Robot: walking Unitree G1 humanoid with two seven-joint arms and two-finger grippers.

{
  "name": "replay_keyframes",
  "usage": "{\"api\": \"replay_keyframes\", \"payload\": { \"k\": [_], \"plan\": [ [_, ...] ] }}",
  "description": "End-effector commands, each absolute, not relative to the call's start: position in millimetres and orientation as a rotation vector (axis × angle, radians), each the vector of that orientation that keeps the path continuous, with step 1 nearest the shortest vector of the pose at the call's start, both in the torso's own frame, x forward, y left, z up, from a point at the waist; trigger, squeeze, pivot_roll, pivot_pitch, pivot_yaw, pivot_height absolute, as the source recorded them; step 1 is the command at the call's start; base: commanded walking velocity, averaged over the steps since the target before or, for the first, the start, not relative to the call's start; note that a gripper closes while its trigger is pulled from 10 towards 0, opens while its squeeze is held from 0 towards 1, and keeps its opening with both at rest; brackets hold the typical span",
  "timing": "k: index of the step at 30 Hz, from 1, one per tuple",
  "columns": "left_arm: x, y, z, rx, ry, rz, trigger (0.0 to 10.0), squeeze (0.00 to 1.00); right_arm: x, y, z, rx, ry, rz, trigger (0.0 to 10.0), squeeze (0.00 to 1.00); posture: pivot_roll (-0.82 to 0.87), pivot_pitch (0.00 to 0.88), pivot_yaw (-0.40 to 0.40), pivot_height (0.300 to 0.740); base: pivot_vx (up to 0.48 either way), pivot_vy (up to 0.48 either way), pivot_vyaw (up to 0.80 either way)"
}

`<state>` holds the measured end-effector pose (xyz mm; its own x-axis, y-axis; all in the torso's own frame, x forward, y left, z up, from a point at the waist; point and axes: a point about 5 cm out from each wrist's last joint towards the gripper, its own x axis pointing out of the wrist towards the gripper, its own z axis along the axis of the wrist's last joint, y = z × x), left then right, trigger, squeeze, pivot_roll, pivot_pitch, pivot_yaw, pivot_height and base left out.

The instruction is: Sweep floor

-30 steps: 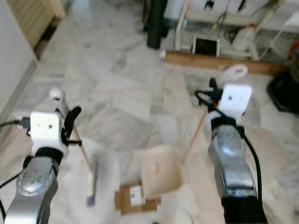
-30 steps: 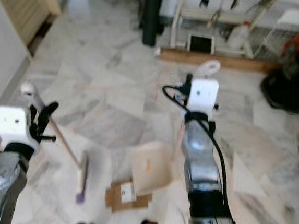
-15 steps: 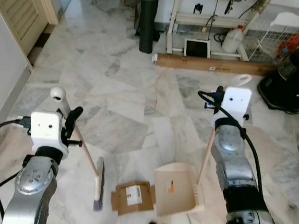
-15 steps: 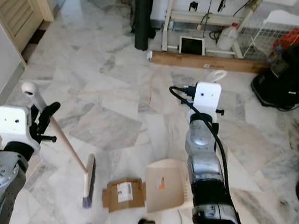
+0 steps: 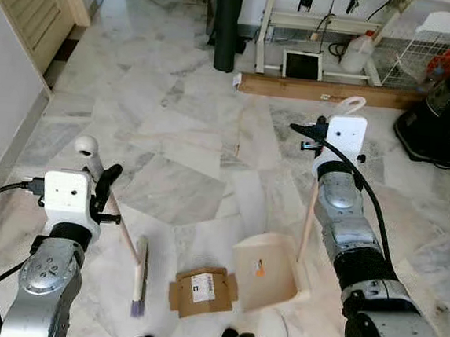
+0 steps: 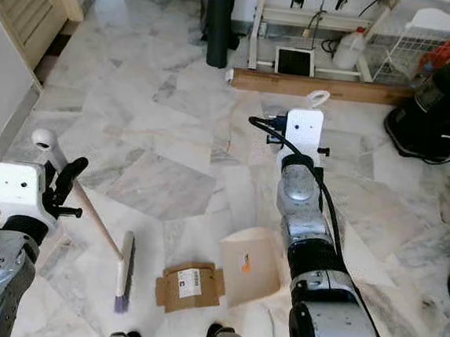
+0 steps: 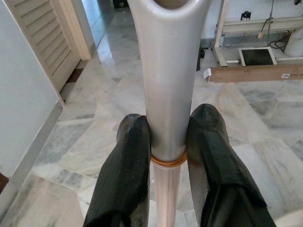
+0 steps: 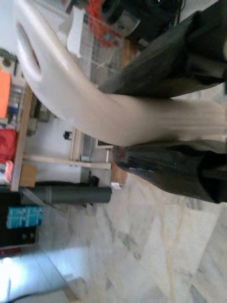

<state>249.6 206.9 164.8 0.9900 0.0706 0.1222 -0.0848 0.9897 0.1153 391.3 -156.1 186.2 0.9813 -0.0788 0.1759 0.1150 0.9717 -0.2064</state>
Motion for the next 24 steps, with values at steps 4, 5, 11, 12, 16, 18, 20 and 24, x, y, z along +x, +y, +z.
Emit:
{"api": "replay_keyframes", "payload": {
  "k": [4,5,11,12,16,18,20,24],
  "plan": [
    [241.7,209.4,171.1,0.14,-0.137,0.084,10.0,0.0,395.4,-156.1,193.1,-0.276,-0.209,-0.058,10.0,0.0,-0.01,0.312,-0.031,0.74,0.0,0.0,0.0],
    [241.1,209.4,170.7,0.14,-0.135,0.084,10.0,0.0,395.5,-157.3,192.0,-0.276,-0.206,-0.061,10.0,0.0,-0.01,0.315,-0.03,0.74,0.0,0.0,0.0],
    [238.4,209.0,169.1,0.138,-0.125,0.08,10.0,0.0,394.9,-165.1,182.2,-0.321,-0.183,-0.071,10.0,0.0,-0.02,0.332,-0.025,0.74,0.0,0.0,0.0],
    [237.6,209.0,169.1,0.138,-0.125,0.08,10.0,0.0,394.7,-165.7,181.6,-0.33,-0.184,-0.07,10.0,0.0,-0.01,0.333,-0.024,0.74,0.0,0.0,0.0],
    [235.5,208.6,169.4,0.138,-0.119,0.069,10.0,0.0,393.3,-172.9,176.6,-0.348,-0.17,-0.086,10.0,0.0,-0.01,0.342,-0.022,0.74,0.0,0.0,0.0],
    [234.7,209.1,169.9,0.141,-0.118,0.069,10.0,0.0,393.0,-174.3,175.3,-0.348,-0.168,-0.096,10.0,0.0,-0.01,0.35,-0.019,0.74,0.0,0.0,0.0],
    [233.0,209.5,171.0,0.143,-0.116,0.068,10.0,0.0,392.1,-175.4,173.1,-0.362,-0.169,-0.107,10.0,0.0,0.0,0.357,-0.015,0.74,0.0,0.0,0.0],
    [230.6,208.8,172.6,0.145,-0.116,0.06,10.0,0.0,390.1,-173.0,168.6,-0.407,-0.178,-0.092,10.0,0.0,0.01,0.369,-0.011,0.74,0.0,0.0,0.0]
  ]
}}
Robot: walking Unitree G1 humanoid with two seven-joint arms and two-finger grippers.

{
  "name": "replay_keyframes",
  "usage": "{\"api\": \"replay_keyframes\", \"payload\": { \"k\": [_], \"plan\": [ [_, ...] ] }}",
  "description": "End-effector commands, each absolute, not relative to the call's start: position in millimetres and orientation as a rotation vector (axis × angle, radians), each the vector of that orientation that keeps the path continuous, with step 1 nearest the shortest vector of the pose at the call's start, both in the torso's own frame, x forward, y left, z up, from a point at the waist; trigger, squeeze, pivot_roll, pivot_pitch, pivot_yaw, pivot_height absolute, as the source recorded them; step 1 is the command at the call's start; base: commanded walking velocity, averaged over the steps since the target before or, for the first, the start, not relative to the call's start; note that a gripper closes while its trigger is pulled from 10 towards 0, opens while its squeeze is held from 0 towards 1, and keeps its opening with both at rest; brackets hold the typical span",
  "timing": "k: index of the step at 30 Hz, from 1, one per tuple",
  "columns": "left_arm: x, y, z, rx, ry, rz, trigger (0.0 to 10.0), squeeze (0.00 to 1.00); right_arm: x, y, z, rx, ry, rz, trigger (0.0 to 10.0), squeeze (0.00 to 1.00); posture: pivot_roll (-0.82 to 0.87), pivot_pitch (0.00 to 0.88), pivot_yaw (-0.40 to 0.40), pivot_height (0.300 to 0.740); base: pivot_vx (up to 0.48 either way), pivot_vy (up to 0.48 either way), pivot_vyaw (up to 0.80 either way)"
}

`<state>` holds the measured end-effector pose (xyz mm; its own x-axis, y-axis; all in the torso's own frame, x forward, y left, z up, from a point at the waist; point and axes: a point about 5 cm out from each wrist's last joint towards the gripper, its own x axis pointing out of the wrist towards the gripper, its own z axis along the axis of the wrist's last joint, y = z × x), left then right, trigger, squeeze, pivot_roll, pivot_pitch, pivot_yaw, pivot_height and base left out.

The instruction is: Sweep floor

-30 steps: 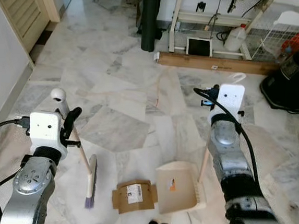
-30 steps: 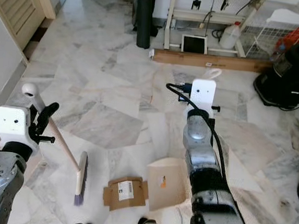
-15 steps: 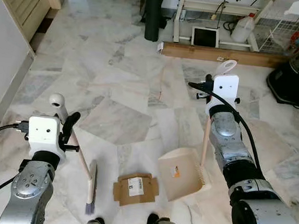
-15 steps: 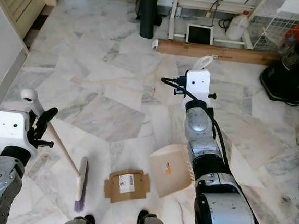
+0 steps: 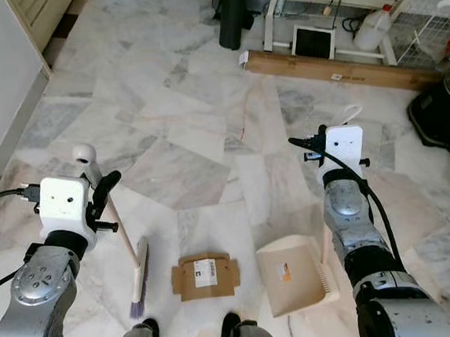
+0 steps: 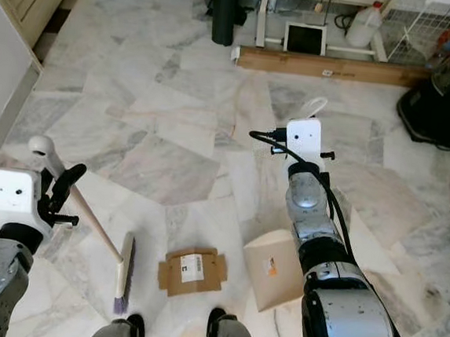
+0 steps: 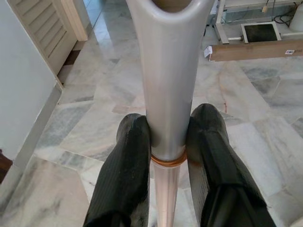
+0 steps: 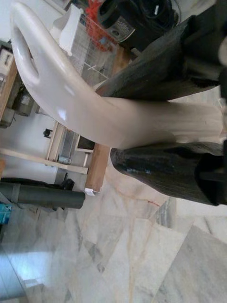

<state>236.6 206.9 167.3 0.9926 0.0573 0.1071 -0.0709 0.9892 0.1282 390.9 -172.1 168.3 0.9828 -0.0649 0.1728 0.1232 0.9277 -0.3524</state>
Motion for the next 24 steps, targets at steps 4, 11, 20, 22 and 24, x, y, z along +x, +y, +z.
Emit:
{"api": "replay_keyframes", "payload": {
  "k": [4,11,20,22,24],
  "plan": [
    [229.0,209.1,175.8,0.147,-0.124,0.059,10.0,0.0,387.8,-174.8,169.6,-0.375,-0.216,-0.126,10.0,0.0,0.01,0.38,-0.008,0.74,0.0,0.0,0.0],
    [226.8,208.8,180.7,0.149,-0.137,0.063,10.0,0.0,385.2,-173.7,180.4,-0.316,-0.324,-0.153,10.0,0.0,0.03,0.401,-0.004,0.74,0.0,0.0,0.0],
    [221.1,205.6,186.4,0.155,-0.132,0.042,10.0,0.0,376.8,-161.8,160.5,-0.31,-0.31,-0.156,10.0,0.0,0.06,0.444,0.008,0.74,0.0,0.0,0.0],
    [220.9,205.0,189.2,0.154,-0.136,0.039,10.0,0.0,374.7,-156.6,157.1,-0.305,-0.314,-0.15,10.0,0.0,0.06,0.451,0.007,0.74,0.0,0.0,0.0],
    [220.2,203.8,190.4,0.153,-0.134,0.027,10.0,0.0,373.6,-152.8,154.7,-0.3,-0.311,-0.142,10.0,0.0,0.06,0.462,0.009,0.74,0.0,0.0,0.0]
  ]
}}
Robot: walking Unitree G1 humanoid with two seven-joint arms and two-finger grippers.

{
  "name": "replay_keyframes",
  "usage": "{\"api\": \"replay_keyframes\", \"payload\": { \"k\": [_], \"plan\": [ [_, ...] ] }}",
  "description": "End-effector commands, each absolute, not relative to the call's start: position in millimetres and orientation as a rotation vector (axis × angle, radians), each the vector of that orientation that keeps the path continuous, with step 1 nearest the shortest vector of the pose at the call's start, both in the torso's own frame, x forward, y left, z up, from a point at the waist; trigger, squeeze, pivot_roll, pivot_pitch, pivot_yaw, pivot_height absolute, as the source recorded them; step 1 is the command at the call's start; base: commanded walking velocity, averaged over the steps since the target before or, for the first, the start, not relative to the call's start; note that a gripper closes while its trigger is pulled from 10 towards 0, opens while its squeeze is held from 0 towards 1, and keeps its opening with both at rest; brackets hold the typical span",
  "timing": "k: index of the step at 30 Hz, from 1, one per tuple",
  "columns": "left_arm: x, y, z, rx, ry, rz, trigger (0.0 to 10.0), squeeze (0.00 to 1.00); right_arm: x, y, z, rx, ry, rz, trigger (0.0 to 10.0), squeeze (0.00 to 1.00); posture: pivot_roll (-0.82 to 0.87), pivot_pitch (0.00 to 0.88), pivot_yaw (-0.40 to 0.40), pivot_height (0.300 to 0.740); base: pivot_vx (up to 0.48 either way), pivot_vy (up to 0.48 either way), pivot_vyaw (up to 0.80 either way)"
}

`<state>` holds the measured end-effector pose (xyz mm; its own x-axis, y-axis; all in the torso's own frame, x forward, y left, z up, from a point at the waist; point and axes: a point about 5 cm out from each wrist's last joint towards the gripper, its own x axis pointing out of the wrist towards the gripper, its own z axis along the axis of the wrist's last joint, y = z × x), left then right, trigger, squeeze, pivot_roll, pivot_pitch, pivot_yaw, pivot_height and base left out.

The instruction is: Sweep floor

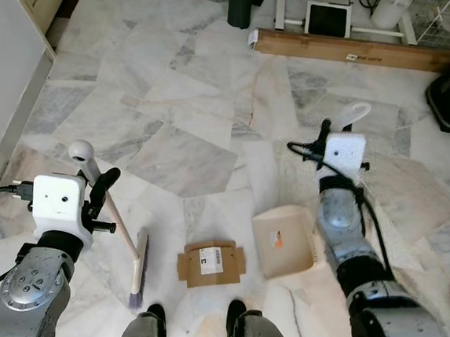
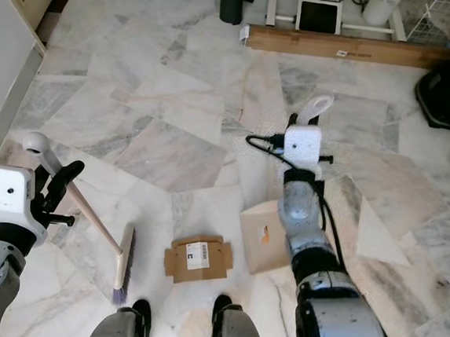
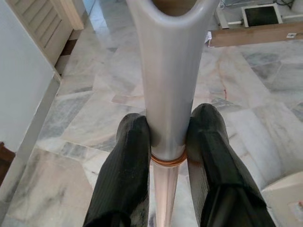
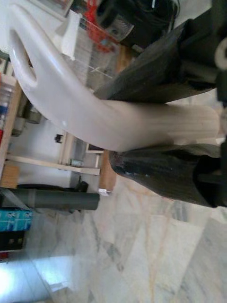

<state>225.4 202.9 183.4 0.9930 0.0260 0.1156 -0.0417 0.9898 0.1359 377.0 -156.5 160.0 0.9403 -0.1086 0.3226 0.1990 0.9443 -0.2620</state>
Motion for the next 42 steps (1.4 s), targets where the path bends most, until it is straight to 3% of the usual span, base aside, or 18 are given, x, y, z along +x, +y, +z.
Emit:
{"api": "replay_keyframes", "payload": {
  "k": [1,9,22,27,42],
  "plan": [
    [219.0,201.9,190.7,0.149,-0.127,0.009,10.0,0.0,372.5,-149.1,151.9,-0.291,-0.305,-0.131,10.0,0.0,0.06,0.468,0.008,0.74,0.0,0.0,0.0],
    [220.1,197.3,180.0,0.11,-0.078,-0.01,10.0,0.0,370.3,-143.1,146.2,-0.286,-0.29,-0.107,10.0,0.0,0.06,0.482,-0.001,0.74,0.0,0.0,0.0],
    [240.5,213.1,176.9,0.064,-0.081,0.062,10.0,0.0,366.8,-138.2,132.4,-0.214,-0.193,-0.108,10.0,0.0,0.02,0.451,-0.017,0.74,0.0,0.0,0.0],
    [237.7,216.5,175.5,0.104,-0.065,0.029,10.0,0.0,367.6,-132.5,123.7,-0.22,-0.09,-0.087,10.0,0.0,0.02,0.429,-0.021,0.74,0.0,0.0,0.0],
    [230.4,214.2,169.4,0.136,0.022,-0.092,10.0,0.0,366.8,-129.7,127.2,-0.211,-0.077,-0.051,10.0,0.0,0.02,0.396,-0.021,0.74,0.0,0.0,0.0]
  ]
}}
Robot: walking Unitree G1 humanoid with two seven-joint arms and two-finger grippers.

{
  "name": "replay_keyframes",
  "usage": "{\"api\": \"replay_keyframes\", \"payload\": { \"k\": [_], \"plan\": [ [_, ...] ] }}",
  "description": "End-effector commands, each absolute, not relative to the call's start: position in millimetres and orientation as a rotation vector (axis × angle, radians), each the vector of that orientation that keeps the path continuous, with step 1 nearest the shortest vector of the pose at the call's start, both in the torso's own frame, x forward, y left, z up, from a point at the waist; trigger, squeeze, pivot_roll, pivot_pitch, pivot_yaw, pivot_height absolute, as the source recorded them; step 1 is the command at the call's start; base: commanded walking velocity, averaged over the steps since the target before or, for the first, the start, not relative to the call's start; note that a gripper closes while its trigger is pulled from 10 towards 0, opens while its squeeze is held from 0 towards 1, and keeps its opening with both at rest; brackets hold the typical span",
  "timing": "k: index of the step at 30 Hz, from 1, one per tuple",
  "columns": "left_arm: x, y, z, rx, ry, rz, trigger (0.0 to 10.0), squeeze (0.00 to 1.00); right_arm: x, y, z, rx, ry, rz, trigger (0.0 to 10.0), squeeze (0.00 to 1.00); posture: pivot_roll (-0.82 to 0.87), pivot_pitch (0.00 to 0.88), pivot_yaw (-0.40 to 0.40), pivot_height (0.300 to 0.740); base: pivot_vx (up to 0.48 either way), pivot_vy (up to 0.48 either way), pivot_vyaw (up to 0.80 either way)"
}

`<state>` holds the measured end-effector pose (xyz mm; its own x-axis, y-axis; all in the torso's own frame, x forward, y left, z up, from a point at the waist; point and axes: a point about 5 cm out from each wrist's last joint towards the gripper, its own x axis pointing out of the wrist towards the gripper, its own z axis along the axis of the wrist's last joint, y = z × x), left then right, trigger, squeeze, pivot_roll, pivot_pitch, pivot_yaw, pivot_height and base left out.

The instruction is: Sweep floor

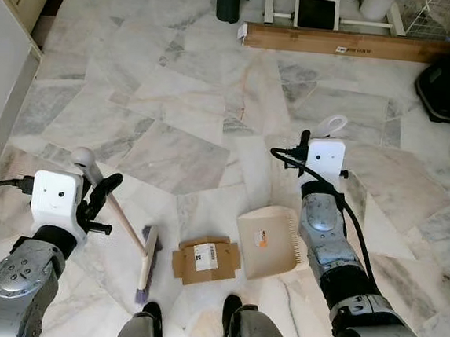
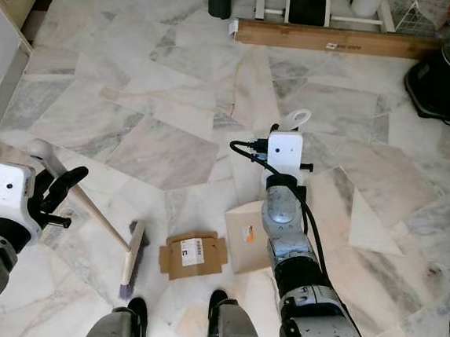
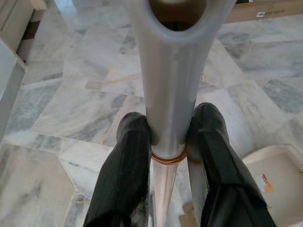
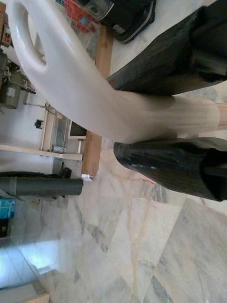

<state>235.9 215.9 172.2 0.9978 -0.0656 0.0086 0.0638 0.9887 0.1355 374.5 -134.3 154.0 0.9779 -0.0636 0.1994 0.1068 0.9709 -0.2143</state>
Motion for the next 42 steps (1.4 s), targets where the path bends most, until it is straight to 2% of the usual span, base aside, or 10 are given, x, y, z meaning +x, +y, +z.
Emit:
{"api": "replay_keyframes", "payload": {
  "k": [1,6,12,24,33,39,42],
  "plan": [
    [230.0,211.9,167.8,0.136,0.035,-0.109,10.0,0.0,366.9,-129.6,127.5,-0.211,-0.076,-0.05,10.0,0.0,0.01,0.395,-0.022,0.74,0.0,0.0,0.0],
    [220.1,189.3,151.6,0.023,0.178,-0.266,10.0,0.0,367.9,-131.3,130.5,-0.211,-0.08,-0.043,10.0,0.0,0.01,0.396,-0.02,0.74,0.0,0.0,0.0],
    [226.9,176.1,150.4,-0.125,0.237,-0.289,10.0,0.0,367.9,-129.3,131.6,-0.204,-0.076,-0.036,10.0,0.0,0.01,0.401,-0.019,0.74,0.0,0.0,0.0],
    [260.2,180.3,168.7,-0.195,0.156,-0.179,10.0,0.0,363.9,-116.7,140.0,-0.128,-0.097,0.023,10.0,0.0,-0.01,0.405,-0.015,0.74,0.0,0.0,0.0],
    [266.8,180.5,174.4,-0.224,0.098,-0.127,10.0,0.0,364.7,-112.0,151.8,0.006,-0.092,0.031,10.0,0.0,-0.01,0.397,-0.019,0.74,0.0,0.0,0.0],
    [269.7,179.6,176.4,-0.228,0.081,-0.114,10.0,0.0,363.8,-110.3,159.2,0.012,-0.115,0.059,10.0,0.0,-0.02,0.393,-0.022,0.74,0.0,0.0,0.0],
    [274.2,180.6,184.9,-0.262,0.015,-0.082,10.0,0.0,364.2,-112.5,163.3,0.033,-0.105,0.065,10.0,0.0,-0.02,0.383,-0.023,0.74,0.0,0.0,0.0]
  ]
}}
